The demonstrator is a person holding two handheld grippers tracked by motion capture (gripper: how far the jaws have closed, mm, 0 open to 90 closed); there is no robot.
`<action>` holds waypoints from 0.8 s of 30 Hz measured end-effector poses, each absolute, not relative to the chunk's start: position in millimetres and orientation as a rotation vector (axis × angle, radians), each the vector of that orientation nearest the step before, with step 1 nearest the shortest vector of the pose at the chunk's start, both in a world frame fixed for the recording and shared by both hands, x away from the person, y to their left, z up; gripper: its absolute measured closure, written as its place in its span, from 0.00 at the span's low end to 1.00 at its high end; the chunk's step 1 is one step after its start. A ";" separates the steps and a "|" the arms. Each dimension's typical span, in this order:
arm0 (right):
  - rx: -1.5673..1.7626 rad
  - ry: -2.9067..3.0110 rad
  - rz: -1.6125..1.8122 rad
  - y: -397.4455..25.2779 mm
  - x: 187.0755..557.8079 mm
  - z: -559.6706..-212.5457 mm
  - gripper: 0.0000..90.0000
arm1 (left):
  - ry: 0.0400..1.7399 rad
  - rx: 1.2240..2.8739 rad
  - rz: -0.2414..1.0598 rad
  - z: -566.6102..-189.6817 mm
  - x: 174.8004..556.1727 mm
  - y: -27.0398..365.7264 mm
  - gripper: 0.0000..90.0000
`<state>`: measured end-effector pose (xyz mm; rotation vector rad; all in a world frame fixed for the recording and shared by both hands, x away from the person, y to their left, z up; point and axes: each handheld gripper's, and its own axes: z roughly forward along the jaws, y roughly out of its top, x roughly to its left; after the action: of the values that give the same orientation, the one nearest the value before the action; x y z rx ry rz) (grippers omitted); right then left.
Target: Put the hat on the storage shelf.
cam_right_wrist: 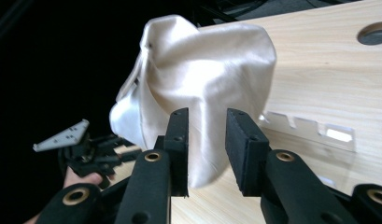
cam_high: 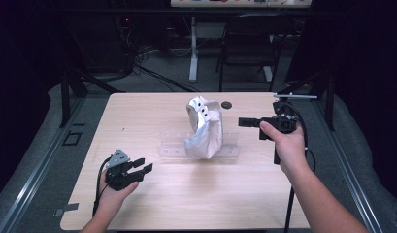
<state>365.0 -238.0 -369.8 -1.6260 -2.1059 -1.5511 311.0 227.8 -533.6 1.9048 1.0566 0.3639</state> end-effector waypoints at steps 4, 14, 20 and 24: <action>-1.637 -2.173 -1.539 -242.4 354.8 -381.0 0.78 | 1.077 1.922 0.390 -542.3 311.4 235.7 0.61; -1.668 -2.314 -1.446 -245.4 336.6 -423.0 0.77 | 1.077 1.954 0.408 -547.7 315.3 236.4 0.61; -1.656 -2.381 -1.418 -242.6 321.8 -453.1 0.76 | 1.097 1.939 0.405 -551.1 316.6 239.5 0.61; -1.655 -2.373 -1.410 -242.5 316.3 -466.3 0.76 | 1.099 1.939 0.410 -551.6 317.1 240.7 0.61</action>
<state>316.3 -242.5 -466.3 -1.6547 -2.3732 -1.4099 317.1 240.7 -551.6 1.9394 1.0987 0.4100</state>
